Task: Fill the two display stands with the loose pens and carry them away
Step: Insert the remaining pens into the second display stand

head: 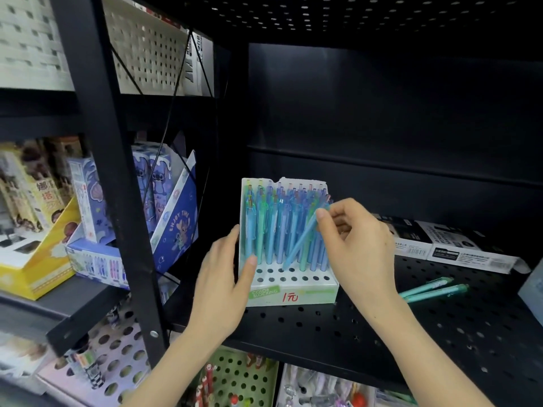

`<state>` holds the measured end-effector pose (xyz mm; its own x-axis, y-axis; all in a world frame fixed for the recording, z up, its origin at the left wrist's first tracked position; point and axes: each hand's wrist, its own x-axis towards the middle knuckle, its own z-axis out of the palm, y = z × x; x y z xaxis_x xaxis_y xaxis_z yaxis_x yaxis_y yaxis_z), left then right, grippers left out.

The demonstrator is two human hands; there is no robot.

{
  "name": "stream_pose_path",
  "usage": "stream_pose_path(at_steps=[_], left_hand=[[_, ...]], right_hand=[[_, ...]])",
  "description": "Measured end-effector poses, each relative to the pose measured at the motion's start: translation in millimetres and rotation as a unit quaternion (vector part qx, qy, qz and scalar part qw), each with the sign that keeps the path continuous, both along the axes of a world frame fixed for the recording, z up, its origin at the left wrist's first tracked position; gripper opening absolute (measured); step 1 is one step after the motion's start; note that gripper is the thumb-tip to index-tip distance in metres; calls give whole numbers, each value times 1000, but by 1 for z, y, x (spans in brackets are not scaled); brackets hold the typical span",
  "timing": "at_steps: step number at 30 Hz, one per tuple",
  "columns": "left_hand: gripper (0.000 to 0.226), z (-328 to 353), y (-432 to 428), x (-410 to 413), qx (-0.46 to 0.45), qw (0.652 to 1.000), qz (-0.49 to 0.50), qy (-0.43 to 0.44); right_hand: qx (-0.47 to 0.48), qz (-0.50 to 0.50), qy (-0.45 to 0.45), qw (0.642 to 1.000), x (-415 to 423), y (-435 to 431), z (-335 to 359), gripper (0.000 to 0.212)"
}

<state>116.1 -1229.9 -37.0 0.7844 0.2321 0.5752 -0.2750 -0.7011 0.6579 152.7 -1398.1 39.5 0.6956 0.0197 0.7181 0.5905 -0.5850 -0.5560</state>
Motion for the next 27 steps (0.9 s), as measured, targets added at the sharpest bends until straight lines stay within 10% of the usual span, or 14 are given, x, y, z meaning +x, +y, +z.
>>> stream_pose_path(at_steps=[20, 27], left_hand=[[85, -8, -3, 10, 56, 996, -27, 58], [71, -3, -6, 4, 106, 988, 103, -45]], right_hand=[[-182, -95, -6, 979, 12, 22, -8, 23], [-31, -97, -11, 995, 6, -19, -13, 9]])
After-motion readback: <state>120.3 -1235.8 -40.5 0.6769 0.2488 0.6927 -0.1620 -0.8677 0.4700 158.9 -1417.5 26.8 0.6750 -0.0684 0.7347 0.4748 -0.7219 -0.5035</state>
